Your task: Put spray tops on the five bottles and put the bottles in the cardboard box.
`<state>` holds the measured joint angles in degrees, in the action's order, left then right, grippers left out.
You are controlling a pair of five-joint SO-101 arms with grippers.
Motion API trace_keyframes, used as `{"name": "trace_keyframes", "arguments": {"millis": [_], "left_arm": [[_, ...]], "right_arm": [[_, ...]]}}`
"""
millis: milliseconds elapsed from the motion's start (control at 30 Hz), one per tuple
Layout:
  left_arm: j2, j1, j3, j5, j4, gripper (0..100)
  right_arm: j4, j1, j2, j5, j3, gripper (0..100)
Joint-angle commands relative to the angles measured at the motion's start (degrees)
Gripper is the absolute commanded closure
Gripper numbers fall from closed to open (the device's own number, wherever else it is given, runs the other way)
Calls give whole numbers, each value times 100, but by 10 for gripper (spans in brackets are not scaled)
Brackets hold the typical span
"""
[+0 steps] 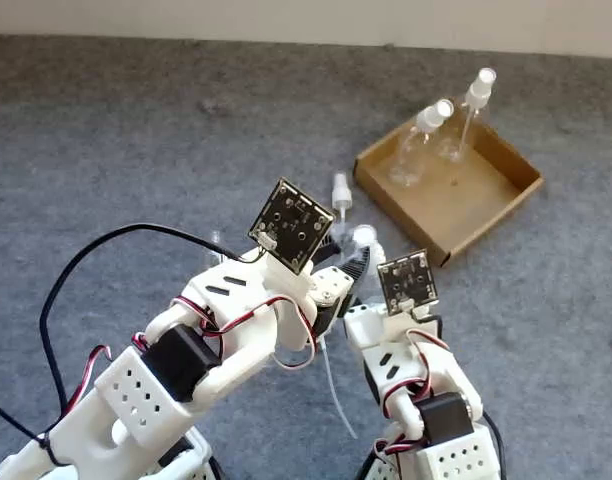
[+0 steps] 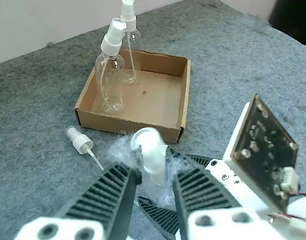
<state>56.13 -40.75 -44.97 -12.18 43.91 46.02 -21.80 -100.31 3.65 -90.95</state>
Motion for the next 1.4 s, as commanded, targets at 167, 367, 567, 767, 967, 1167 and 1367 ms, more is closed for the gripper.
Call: {"name": "trace_keyframes", "arguments": {"millis": [167, 367, 567, 767, 967, 1167, 1367], "left_arm": [[22, 251, 365, 668, 396, 955], [31, 971, 347, 651, 422, 955], [57, 1103, 338, 651, 1037, 955], [1007, 963, 312, 677, 2066, 955], [2536, 963, -778, 686, 2189, 954], [4022, 998, -1798, 686, 2189, 954], [4787, 1015, -2088, 686, 2180, 954]], "right_arm": [[-224, 31, 4, -26, 48, 806], [-233, 31, 4, -44, 48, 806], [-242, 48, 4, -44, 48, 806], [-242, 57, 4, -44, 40, 806], [-655, 31, 4, -44, 224, 807], [-787, 57, 4, -35, 479, 807], [-778, 136, 4, 0, 954, 805]]}}
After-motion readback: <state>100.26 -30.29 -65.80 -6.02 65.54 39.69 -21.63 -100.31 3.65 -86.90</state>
